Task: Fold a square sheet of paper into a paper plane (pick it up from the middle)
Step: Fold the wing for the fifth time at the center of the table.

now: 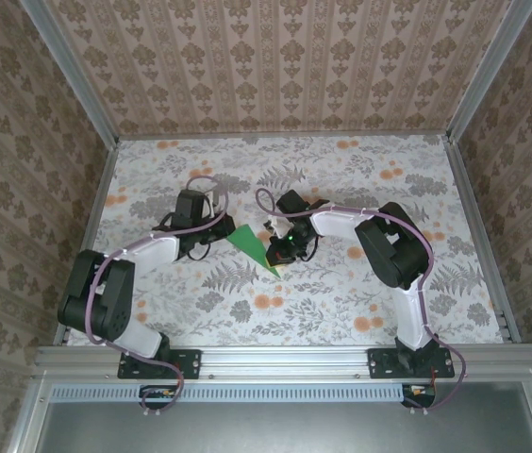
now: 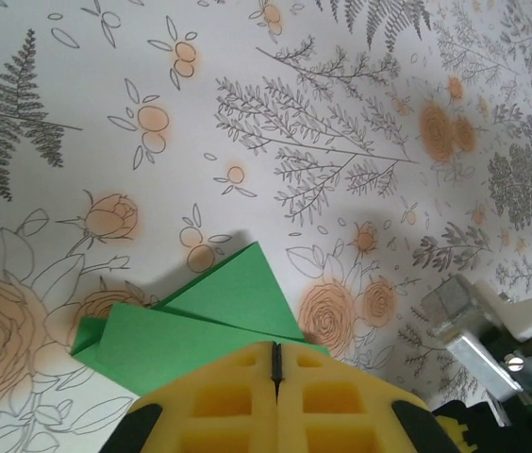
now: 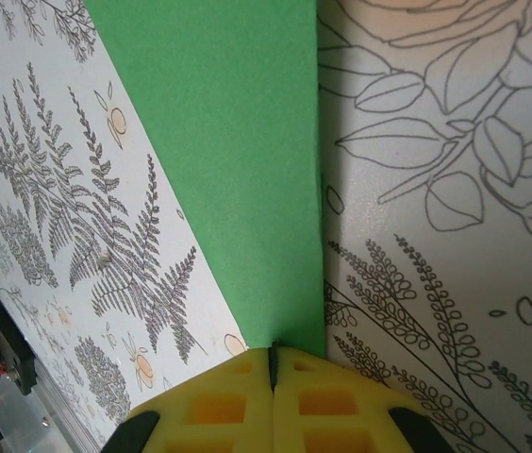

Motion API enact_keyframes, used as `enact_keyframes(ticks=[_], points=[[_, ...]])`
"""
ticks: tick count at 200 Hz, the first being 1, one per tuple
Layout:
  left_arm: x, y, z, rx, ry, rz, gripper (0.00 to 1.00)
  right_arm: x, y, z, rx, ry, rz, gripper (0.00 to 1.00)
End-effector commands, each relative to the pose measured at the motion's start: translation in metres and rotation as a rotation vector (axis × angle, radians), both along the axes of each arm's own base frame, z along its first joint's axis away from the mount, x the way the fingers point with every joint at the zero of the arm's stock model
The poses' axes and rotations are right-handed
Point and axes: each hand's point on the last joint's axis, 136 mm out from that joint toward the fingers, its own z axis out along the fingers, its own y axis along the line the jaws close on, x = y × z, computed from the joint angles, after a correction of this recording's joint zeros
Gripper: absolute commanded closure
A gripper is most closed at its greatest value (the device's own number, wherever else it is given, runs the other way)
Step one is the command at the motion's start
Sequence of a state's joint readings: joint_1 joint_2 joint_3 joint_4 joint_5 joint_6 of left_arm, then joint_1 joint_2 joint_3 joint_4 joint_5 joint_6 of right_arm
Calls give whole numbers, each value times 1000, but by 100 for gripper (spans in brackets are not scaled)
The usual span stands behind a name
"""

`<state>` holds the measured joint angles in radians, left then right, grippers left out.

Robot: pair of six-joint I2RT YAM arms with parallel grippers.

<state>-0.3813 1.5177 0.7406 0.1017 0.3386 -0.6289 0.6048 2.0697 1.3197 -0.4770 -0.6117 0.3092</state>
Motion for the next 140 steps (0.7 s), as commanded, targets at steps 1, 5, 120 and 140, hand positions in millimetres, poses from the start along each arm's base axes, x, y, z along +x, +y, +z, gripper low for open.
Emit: enact_keyframes(ticks=[1, 5, 120, 140], points=[[-6, -14, -9, -13, 29, -11, 100, -7, -11, -4, -76, 16, -1, 99], [-8, -19, -11, -20, 35, -24, 100, -6, -10, -3, -72, 10, -2, 99], [-29, -35, -72, -12, 184, -49, 100, 16, 30, 29, 77, -63, 14, 99], [-31, -31, -78, 4, 200, -36, 100, 18, 32, 21, 60, -55, 11, 99]])
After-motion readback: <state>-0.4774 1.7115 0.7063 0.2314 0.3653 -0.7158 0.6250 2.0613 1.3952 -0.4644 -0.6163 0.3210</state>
